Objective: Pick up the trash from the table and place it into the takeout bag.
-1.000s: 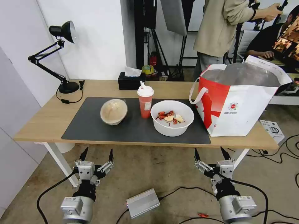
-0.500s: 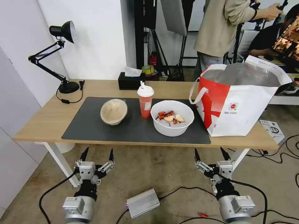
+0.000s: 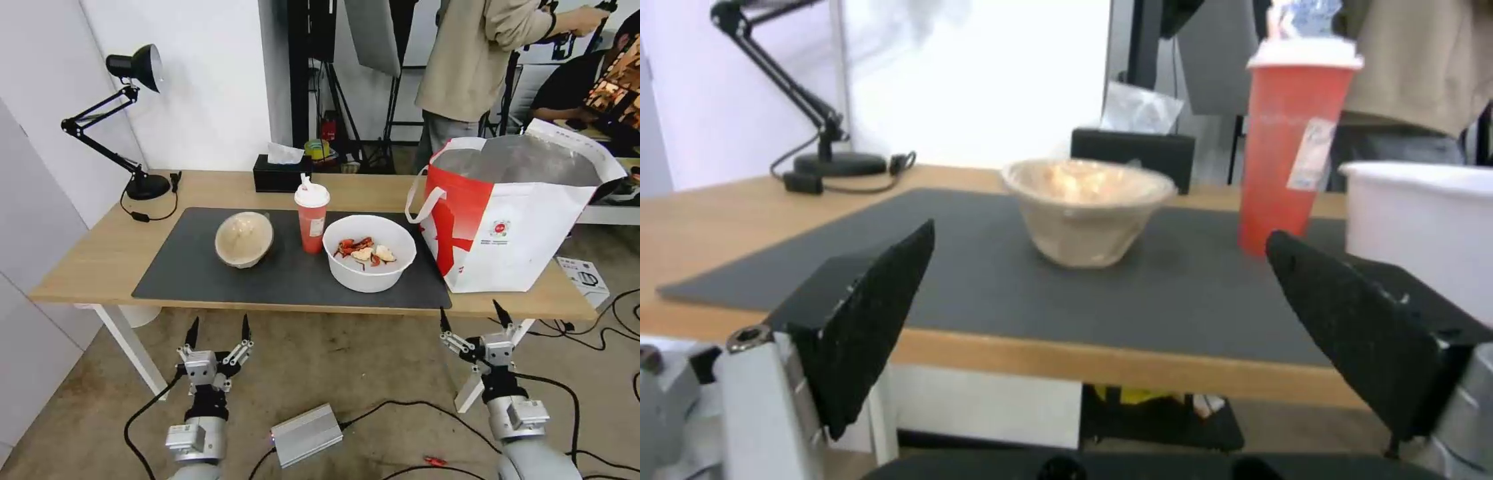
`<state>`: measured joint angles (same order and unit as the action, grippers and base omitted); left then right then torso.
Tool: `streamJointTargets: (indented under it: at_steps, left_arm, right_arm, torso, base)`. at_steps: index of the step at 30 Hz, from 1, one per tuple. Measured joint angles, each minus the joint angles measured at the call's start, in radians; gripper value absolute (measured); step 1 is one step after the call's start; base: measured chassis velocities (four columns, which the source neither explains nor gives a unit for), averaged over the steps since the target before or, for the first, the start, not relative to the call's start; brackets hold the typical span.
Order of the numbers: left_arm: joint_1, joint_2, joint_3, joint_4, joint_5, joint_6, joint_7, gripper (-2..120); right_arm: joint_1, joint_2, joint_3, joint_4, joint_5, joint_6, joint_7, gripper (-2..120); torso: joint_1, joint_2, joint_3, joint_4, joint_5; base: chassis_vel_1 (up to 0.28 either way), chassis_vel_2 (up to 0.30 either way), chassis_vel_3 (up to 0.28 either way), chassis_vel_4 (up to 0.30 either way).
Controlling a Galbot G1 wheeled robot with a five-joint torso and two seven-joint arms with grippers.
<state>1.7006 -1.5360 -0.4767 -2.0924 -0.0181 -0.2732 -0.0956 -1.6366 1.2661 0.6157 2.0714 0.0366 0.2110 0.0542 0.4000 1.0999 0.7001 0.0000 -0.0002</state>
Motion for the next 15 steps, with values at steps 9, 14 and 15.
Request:
streamJointTargets:
  at_steps: [9,14,15]
  left_arm:
    - [0.041,0.018,-0.021,-0.077,0.004,0.003,0.024,100]
    - [0.066,0.04,-0.041,-0.128,0.005,0.01,0.029,100]
    - [0.066,0.043,-0.046,-0.134,0.005,0.01,0.03,100]
  right_arm:
    - [-0.027,-0.037,-0.004,0.079,0.022,-0.01,-0.012,100]
    - [-0.052,-0.06,-0.026,0.153,0.072,-0.03,-0.016,100]
    - [-0.057,-0.067,-0.033,0.17,0.077,-0.033,-0.018,100]
  torso:
    - [0.0,0.0,0.0,0.0,0.0002]
    - [0.0,0.0,0.0,0.0,0.0002]
    - [0.0,0.0,0.0,0.0,0.0002]
  base:
    - [0.0,0.0,0.0,0.0]
    - [0.0,0.0,0.0,0.0]
    - [0.0,0.0,0.0,0.0]
